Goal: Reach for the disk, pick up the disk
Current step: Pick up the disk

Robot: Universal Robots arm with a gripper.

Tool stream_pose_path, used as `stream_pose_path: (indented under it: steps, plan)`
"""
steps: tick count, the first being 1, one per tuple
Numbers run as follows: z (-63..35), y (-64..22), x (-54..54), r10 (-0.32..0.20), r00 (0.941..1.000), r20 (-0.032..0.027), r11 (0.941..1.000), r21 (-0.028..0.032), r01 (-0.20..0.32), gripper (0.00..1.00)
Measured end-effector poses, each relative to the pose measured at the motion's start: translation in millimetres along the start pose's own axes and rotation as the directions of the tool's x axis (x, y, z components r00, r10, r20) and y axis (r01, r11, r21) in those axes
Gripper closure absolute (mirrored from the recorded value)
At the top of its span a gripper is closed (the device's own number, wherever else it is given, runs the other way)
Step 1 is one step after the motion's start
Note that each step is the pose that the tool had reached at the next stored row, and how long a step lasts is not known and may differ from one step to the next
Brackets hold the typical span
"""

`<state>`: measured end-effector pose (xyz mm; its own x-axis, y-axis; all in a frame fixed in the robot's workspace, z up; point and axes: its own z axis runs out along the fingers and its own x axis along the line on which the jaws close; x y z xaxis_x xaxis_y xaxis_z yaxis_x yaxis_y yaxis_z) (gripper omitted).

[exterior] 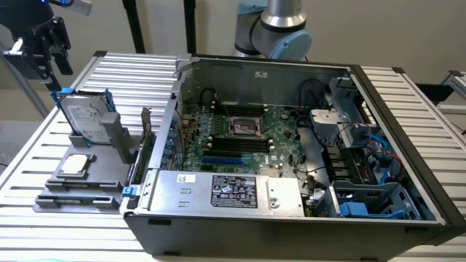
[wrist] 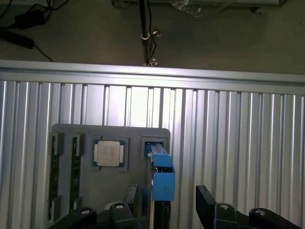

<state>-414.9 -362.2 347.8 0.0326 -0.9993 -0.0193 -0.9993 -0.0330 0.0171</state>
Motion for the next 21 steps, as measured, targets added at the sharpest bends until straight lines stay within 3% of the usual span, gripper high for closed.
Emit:
stream_pose_path:
  steps: [14, 21]
  plan:
    - [14.3, -0.2, 0.3, 0.013, 0.9999, -0.0011, 0.9999, 0.0002, -0.013, 0.4]
    - [25.0, 0.6, 0.4, 0.03, 0.9995, -0.0052, 0.9995, 0.0005, -0.03, 0.4]
